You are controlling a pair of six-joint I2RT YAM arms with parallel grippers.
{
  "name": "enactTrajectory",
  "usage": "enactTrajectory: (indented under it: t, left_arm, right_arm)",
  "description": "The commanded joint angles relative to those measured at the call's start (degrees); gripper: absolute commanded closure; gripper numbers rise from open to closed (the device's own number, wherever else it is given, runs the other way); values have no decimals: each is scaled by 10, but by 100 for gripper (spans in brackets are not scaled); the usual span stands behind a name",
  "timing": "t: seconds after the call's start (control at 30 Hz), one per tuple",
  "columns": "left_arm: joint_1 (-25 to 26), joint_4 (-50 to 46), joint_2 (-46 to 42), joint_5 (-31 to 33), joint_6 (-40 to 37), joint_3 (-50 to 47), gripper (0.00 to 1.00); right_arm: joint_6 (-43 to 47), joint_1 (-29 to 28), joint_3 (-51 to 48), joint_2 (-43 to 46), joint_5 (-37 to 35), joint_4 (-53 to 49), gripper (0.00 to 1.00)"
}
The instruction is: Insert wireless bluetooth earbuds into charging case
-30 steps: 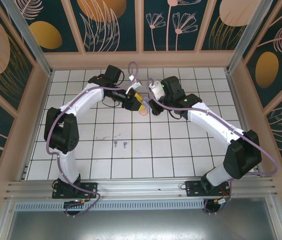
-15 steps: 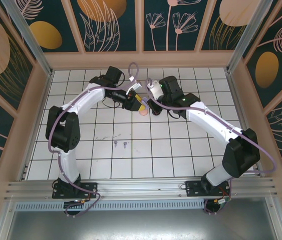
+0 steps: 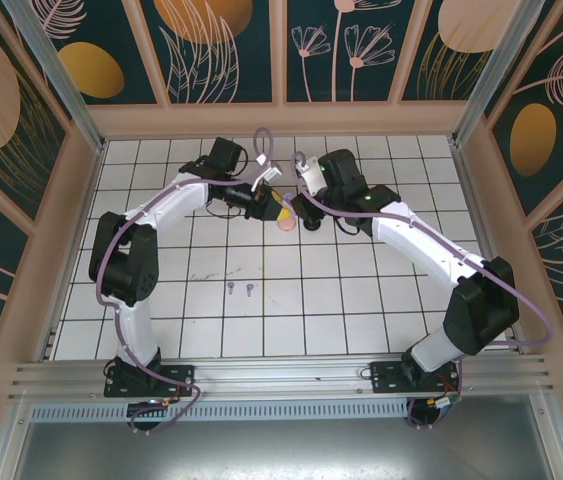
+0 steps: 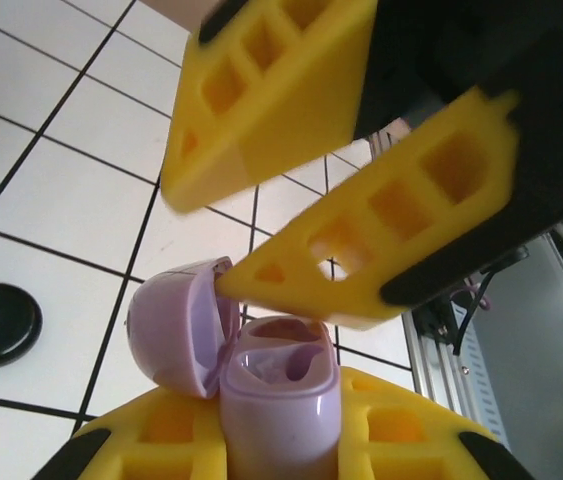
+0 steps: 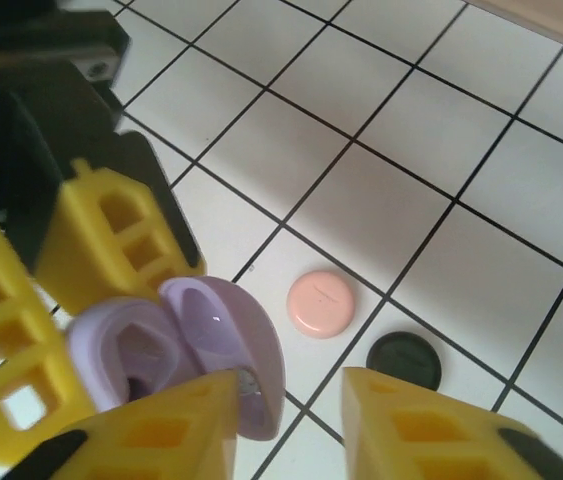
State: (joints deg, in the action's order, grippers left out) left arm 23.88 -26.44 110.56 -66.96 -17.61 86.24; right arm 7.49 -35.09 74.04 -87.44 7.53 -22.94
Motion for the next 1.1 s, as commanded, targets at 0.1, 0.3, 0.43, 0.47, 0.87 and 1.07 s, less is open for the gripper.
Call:
enactTrajectory:
  t: [0.1, 0.3, 0.43, 0.47, 0.87, 1.07]
  left_arm:
    - [-33, 336, -92, 24, 207, -134, 100]
    - [-69, 514, -172, 117, 305, -234, 100]
    - [-86, 613, -226, 199, 344, -296, 100]
    - [-87, 630, -240, 224, 349, -309, 100]
    - [-101, 707, -328, 417, 366, -400, 100]
    - [-135, 752, -322, 453, 412, -418, 100]
  right_arm:
    - [-59, 3, -18, 90, 27, 3, 55]
    - [-137, -1, -80, 156, 48, 4, 52]
    - [-217, -16, -106, 154, 41, 13, 51]
    - [-236, -25, -110, 147, 38, 16, 50]
    - [-417, -177, -36, -63, -54, 16, 51]
    - [-474, -221, 41, -168, -77, -28, 53]
